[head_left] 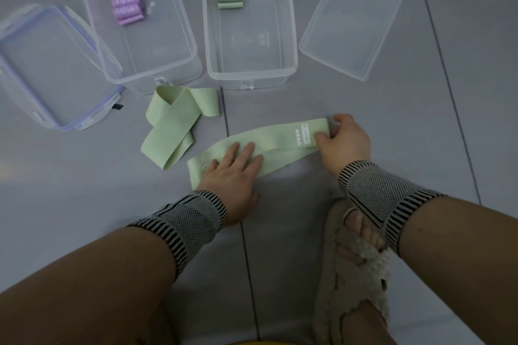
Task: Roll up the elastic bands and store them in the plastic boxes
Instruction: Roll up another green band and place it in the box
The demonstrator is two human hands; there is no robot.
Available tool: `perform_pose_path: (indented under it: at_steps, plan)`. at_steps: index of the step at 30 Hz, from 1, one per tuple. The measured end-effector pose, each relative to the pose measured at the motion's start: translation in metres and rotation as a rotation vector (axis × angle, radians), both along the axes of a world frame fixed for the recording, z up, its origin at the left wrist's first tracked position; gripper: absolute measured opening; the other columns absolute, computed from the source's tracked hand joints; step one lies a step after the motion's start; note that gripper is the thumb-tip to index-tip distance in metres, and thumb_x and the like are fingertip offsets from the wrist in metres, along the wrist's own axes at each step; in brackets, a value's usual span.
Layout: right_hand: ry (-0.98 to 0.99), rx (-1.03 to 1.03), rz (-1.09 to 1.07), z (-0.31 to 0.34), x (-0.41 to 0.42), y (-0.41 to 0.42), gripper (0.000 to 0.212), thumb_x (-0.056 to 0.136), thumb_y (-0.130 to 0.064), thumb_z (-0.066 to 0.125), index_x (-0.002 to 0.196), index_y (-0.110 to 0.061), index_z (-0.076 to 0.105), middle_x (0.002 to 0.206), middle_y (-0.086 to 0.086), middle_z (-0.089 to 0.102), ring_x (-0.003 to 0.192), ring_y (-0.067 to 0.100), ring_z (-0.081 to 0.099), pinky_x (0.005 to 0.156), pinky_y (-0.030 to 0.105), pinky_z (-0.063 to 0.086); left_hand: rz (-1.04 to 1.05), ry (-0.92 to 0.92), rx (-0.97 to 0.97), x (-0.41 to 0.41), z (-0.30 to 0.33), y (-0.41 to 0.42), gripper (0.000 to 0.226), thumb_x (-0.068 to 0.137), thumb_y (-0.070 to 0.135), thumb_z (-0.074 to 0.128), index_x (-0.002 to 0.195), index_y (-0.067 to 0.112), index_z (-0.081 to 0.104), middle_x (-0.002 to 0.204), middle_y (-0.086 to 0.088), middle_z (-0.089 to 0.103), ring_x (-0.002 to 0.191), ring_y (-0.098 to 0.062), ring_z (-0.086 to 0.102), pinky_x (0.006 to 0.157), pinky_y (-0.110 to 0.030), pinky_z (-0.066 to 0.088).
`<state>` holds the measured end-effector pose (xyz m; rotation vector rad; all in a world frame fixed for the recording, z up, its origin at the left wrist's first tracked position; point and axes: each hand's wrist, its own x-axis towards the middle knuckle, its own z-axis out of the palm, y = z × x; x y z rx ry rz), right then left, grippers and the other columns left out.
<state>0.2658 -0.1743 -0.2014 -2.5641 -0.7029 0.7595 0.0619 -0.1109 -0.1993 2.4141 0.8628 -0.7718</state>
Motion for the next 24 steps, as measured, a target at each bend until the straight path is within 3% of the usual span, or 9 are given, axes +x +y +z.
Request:
perform_pose_path:
  at_steps: [4,8,11,15,19,21,24]
  plan:
    - [0.077,0.074,-0.021,0.004,-0.006,0.005,0.026,0.085,-0.021,0.062,0.11,-0.015,0.066,0.103,0.003,0.069,0.096,0.022,0.064,0.089,0.03,0.047,0.032,-0.04,0.02,0.0,0.006,0.002,0.069,0.09,0.045,0.046,0.148,0.036,0.009,0.159,0.006,-0.004,0.145,-0.021,-0.004,0.115,-0.05,0.014]
    - [0.308,0.301,-0.014,0.021,-0.016,0.022,0.019,0.082,-0.007,0.065,0.092,-0.023,0.066,0.084,-0.003,0.065,0.079,0.015,0.063,0.079,0.028,0.053,0.25,-0.373,0.122,0.002,0.02,0.017,0.065,0.086,0.037,0.057,0.145,0.029,0.028,0.155,0.003,0.021,0.141,-0.021,0.017,0.114,-0.044,0.023]
    - [0.48,0.419,-0.008,0.041,-0.026,0.038,0.027,0.079,-0.004,0.068,0.091,-0.028,0.063,0.088,0.006,0.066,0.083,0.023,0.067,0.08,0.034,0.056,0.413,-0.613,0.1,0.009,0.035,0.034,0.07,0.081,0.033,0.067,0.143,0.02,0.037,0.149,0.0,0.036,0.136,-0.019,0.031,0.114,-0.031,0.022]
    - [0.735,0.524,-0.13,0.072,-0.042,0.058,0.021,0.082,-0.002,0.066,0.093,-0.019,0.063,0.084,0.011,0.063,0.08,0.024,0.069,0.073,0.036,0.058,0.525,-0.68,-0.065,0.014,0.056,0.042,0.075,0.077,0.038,0.073,0.142,0.025,0.038,0.138,0.007,0.051,0.126,-0.007,0.045,0.104,-0.017,0.03]
    - [0.939,0.563,-0.182,0.108,-0.055,0.074,0.017,0.088,0.004,0.051,0.087,-0.006,0.065,0.077,0.01,0.068,0.07,0.019,0.068,0.067,0.027,0.057,0.566,-0.786,-0.108,0.009,0.083,0.052,0.041,0.092,0.025,0.055,0.134,0.025,0.051,0.116,0.005,0.066,0.105,-0.008,0.06,0.093,-0.023,0.045]
    - [0.858,0.543,-0.067,0.126,-0.056,0.079,0.021,0.085,0.006,0.053,0.088,-0.01,0.066,0.079,0.005,0.067,0.07,0.016,0.066,0.069,0.025,0.056,0.607,-0.768,-0.114,0.004,0.105,0.064,0.026,0.097,0.018,0.047,0.116,0.018,0.063,0.103,-0.003,0.07,0.096,-0.018,0.063,0.086,-0.027,0.046]
    - [0.443,0.439,0.292,0.159,-0.054,0.085,0.023,0.082,-0.007,0.066,0.094,-0.025,0.067,0.093,-0.007,0.06,0.071,0.006,0.057,0.066,0.017,0.049,0.653,-0.711,-0.211,-0.006,0.139,0.077,0.024,0.094,0.026,0.045,0.091,0.016,0.067,0.086,-0.011,0.068,0.085,-0.027,0.063,0.08,-0.031,0.051]
